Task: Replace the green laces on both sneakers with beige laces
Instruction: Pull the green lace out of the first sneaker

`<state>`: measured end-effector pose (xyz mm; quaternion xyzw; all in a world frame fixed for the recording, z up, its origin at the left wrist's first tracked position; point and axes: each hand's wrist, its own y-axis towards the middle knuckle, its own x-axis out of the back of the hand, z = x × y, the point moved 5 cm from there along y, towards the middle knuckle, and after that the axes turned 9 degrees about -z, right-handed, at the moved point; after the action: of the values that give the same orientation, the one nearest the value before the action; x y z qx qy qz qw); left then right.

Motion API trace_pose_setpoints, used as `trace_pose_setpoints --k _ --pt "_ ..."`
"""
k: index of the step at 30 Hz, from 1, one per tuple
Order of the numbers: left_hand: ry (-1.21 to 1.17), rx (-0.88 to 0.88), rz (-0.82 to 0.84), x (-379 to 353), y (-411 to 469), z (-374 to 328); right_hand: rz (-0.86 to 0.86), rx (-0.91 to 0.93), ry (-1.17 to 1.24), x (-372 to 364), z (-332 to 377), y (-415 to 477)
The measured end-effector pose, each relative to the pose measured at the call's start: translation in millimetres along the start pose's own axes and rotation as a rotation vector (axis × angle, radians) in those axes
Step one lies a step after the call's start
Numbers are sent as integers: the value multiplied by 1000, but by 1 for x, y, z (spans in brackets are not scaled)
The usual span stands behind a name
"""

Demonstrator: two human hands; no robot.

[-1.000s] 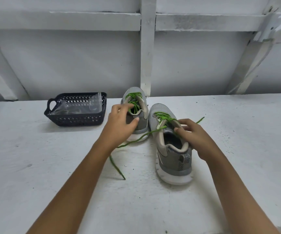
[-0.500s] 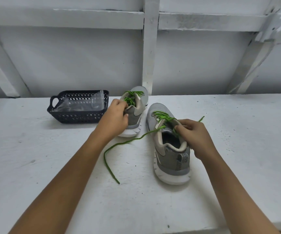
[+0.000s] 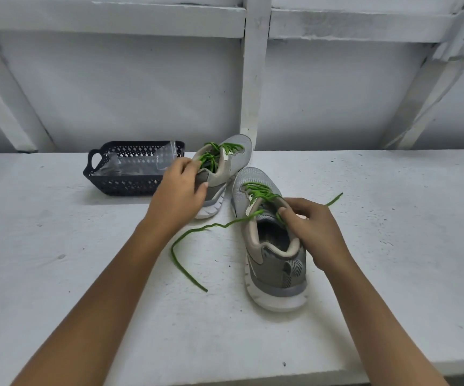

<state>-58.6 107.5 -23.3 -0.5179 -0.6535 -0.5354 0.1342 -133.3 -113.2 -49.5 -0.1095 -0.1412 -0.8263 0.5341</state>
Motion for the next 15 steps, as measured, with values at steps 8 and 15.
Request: trace_pose_setpoints --k 8,15 --pt "-318 86 87 0 -39 -66 43 35 -93 12 14 15" --pt "-369 279 366 -32 -54 -68 136 152 -352 5 17 33"
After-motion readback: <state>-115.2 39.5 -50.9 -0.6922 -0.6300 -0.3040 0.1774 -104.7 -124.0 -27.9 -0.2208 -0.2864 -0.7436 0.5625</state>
